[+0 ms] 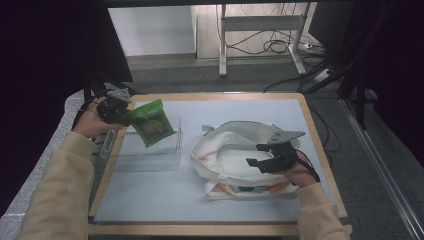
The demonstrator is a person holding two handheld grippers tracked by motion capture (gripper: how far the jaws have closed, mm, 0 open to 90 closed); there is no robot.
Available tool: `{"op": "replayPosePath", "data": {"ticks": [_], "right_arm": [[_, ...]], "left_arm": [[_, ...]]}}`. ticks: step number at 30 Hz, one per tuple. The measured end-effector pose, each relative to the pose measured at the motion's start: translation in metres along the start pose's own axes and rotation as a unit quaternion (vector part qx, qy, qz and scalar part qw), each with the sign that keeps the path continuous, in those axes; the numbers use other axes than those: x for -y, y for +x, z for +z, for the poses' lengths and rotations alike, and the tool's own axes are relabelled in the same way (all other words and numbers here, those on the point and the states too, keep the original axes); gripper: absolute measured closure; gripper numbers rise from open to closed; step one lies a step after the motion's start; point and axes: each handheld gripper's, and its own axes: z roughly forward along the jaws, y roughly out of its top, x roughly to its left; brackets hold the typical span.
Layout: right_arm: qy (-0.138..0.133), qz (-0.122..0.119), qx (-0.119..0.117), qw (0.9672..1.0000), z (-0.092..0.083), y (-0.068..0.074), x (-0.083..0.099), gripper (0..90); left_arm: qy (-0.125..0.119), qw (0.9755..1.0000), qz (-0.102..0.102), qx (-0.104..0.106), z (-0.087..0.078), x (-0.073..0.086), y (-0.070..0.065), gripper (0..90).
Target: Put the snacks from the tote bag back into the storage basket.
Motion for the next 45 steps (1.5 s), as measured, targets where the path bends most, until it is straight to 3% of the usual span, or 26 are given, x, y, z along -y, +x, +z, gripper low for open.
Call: {"op": "replayPosePath", "data": {"ticks": [8, 19, 30, 45], "right_arm": [[0.001, 0.0, 0.001, 1.0, 0.0, 0.0, 0.0, 31.9], [0.0, 0.001, 0.001, 1.0, -0.001, -0.001, 0.0, 31.9], [0.0, 0.002, 0.001, 1.0, -0.001, -0.002, 0.001, 31.8], [0.003, 0.002, 0.003, 1.0, -0.001, -0.002, 0.001, 31.6]], "left_arm": [[0.024, 0.9997, 0.009, 0.007, 0.014, -0.001, 0.001, 75.9], [0.037, 0.999, 0.017, 0.02, 0.031, -0.005, 0.003, 75.9], [0.052, 0.9984, 0.02, 0.006, 0.055, -0.009, 0.009, 75.9], [0.024, 0.9989, 0.034, -0.023, 0.067, -0.012, 0.016, 72.3]]}}
